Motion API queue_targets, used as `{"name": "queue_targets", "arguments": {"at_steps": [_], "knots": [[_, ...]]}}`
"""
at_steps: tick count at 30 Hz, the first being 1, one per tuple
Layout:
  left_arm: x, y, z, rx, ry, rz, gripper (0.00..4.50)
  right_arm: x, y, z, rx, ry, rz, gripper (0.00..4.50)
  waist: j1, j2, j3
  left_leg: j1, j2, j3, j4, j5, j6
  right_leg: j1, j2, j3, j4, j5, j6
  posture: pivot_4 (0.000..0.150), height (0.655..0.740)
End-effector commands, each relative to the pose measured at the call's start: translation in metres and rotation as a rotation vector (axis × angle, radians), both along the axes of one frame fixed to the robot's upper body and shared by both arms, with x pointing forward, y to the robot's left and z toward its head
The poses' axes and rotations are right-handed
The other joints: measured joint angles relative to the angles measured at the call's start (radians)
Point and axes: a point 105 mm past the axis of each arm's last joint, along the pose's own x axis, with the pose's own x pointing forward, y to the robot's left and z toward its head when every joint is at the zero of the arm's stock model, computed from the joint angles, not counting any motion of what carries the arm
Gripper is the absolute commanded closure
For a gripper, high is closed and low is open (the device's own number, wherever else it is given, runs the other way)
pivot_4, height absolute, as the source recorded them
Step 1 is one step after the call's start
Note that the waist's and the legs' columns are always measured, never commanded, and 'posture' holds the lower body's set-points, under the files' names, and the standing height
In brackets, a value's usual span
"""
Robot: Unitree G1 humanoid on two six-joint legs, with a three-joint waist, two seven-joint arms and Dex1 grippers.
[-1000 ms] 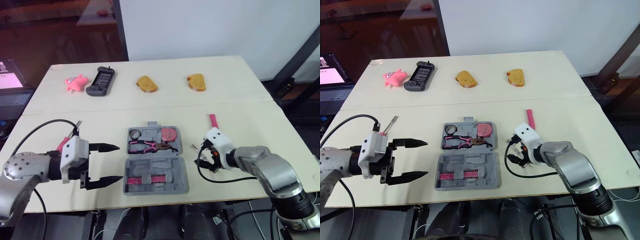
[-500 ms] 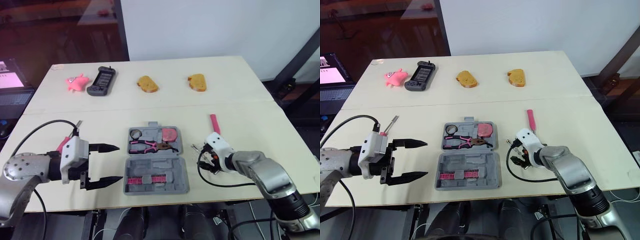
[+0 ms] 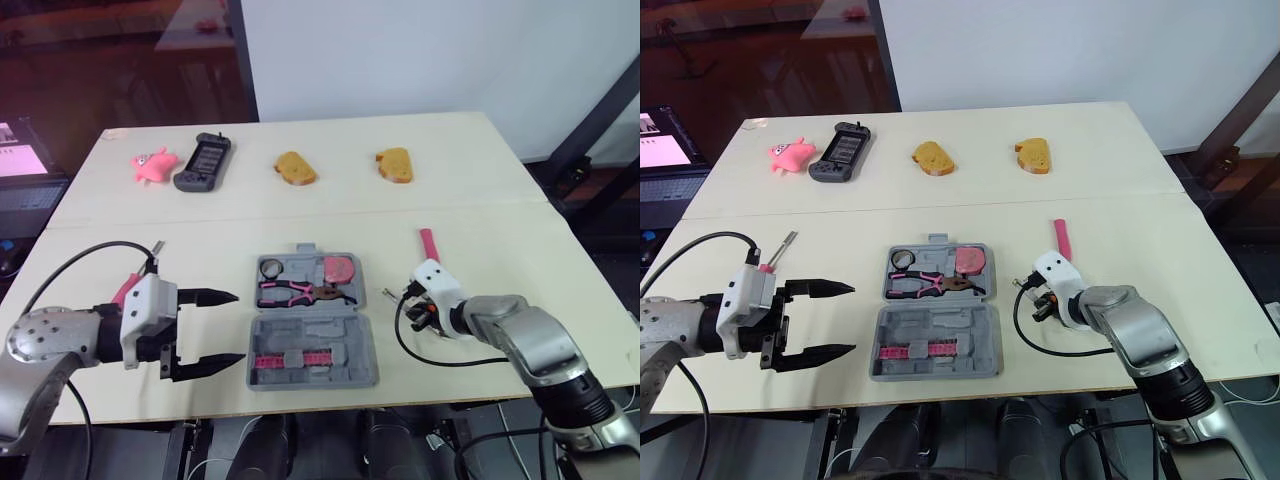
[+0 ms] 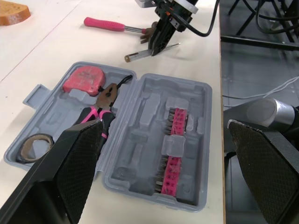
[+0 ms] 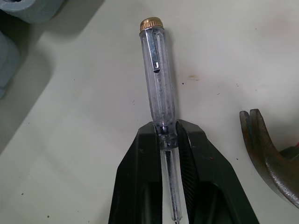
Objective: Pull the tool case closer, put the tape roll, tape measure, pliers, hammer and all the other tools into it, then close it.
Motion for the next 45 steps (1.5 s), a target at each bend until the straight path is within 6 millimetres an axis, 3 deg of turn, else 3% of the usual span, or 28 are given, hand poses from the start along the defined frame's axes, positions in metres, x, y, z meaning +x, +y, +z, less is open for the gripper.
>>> {"name": "queue_targets", "arguments": {"at_steps": [1,6,12,14,19,29,38,45], "knots": [[-0.001,0.002,0.008,0.009,-0.044,0.004,0.00,0.000,0.008,0.010,0.009,-0.008,0.043,4.48,0.000,0.000,0.000,0.000,0.000,0.000,0.000,0.000,0.000,0.000,0.000,0.000,0.000,0.000,0.000,0.150,0.7400],[-0.001,0.006,0.007,0.011,-0.044,0.016,0.00,0.003,0.020,0.042,-0.012,-0.036,0.128,4.48,-0.001,0.001,0.000,0.000,0.000,0.000,-0.001,0.000,0.000,-0.001,0.000,0.000,0.000,0.000,0.000,0.150,0.7400],[-0.001,0.018,0.005,0.024,-0.046,0.056,0.00,-0.011,0.051,0.091,-0.130,-0.039,0.418,4.48,-0.002,0.001,0.001,0.000,0.000,0.000,-0.001,0.000,0.000,-0.001,0.000,0.000,0.000,0.000,0.000,0.150,0.7400],[0.001,0.025,0.004,0.038,-0.047,0.077,0.00,-0.017,0.051,0.099,-0.280,0.023,0.495,4.48,-0.005,0.004,0.003,-0.001,0.001,0.001,-0.001,0.000,0.000,-0.003,0.000,0.000,0.000,0.000,-0.001,0.150,0.7400],[0.003,0.046,0.004,0.069,-0.052,0.130,0.00,-0.013,0.083,0.121,-0.270,0.063,0.632,4.48,-0.006,0.003,0.002,-0.001,0.001,0.001,-0.001,0.000,0.000,-0.003,0.000,0.000,0.000,-0.002,-0.003,0.150,0.7400],[-0.017,0.049,-0.010,0.044,-0.050,0.216,0.00,-0.013,0.139,0.110,-0.339,0.179,0.829,4.48,-0.008,0.003,0.002,-0.002,0.001,0.001,-0.003,0.000,0.000,-0.006,-0.001,0.000,0.001,0.000,0.000,0.150,0.7400],[-0.041,0.048,-0.038,0.005,0.034,0.283,0.00,-0.012,0.192,0.086,-0.323,0.225,0.837,4.48,-0.009,0.003,0.002,-0.001,0.001,0.000,-0.004,0.000,-0.001,-0.009,0.000,0.000,0.002,0.001,0.000,0.150,0.7400],[-0.046,0.049,-0.045,-0.009,0.046,0.323,0.00,-0.014,0.220,0.070,-0.314,0.233,0.837,4.48,-0.009,0.003,0.002,-0.001,0.000,-0.002,-0.003,0.000,-0.001,-0.010,0.000,0.000,0.001,0.001,-0.001,0.150,0.7400]]}}
